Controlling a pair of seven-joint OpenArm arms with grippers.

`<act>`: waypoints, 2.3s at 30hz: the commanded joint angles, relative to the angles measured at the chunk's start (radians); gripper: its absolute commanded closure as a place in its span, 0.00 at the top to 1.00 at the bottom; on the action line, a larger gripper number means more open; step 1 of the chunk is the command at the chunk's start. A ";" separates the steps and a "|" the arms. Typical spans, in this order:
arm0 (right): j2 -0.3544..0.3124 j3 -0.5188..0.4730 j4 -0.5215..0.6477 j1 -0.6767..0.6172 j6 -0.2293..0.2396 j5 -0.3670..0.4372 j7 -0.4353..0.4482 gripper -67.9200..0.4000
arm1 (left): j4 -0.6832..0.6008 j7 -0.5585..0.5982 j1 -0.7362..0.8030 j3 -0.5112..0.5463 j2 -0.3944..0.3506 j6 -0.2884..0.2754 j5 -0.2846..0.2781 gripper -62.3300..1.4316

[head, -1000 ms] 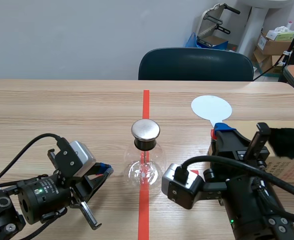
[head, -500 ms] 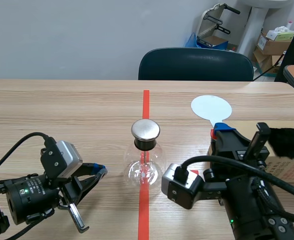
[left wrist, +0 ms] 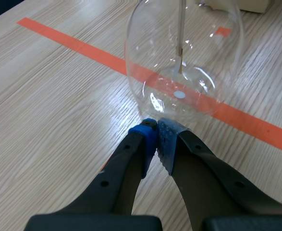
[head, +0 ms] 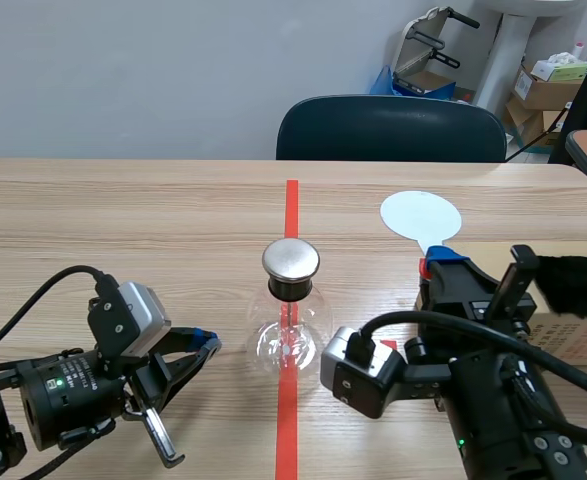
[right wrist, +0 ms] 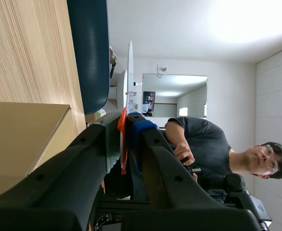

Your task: Do the electroscope experiment

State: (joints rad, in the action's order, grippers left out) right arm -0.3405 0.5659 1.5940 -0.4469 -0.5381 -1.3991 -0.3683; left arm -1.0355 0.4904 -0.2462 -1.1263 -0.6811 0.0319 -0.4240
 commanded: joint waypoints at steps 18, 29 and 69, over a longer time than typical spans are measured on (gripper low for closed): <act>-0.001 -0.004 0.007 0.009 -0.010 -0.006 -0.011 0.02 | -0.017 0.014 -0.003 0.005 0.005 0.002 -0.002 0.06; -0.001 -0.004 0.007 0.009 -0.010 -0.006 -0.014 0.02 | -0.017 0.014 -0.003 0.005 0.005 0.002 -0.002 0.06; -0.001 -0.004 0.007 0.009 -0.010 -0.006 -0.030 0.02 | -0.017 0.007 -0.003 0.005 0.005 0.002 -0.001 0.06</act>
State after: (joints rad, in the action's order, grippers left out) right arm -0.3408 0.5659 1.5940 -0.4469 -0.5381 -1.3991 -0.3939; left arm -1.0359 0.4831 -0.2462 -1.1263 -0.6792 0.0319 -0.4240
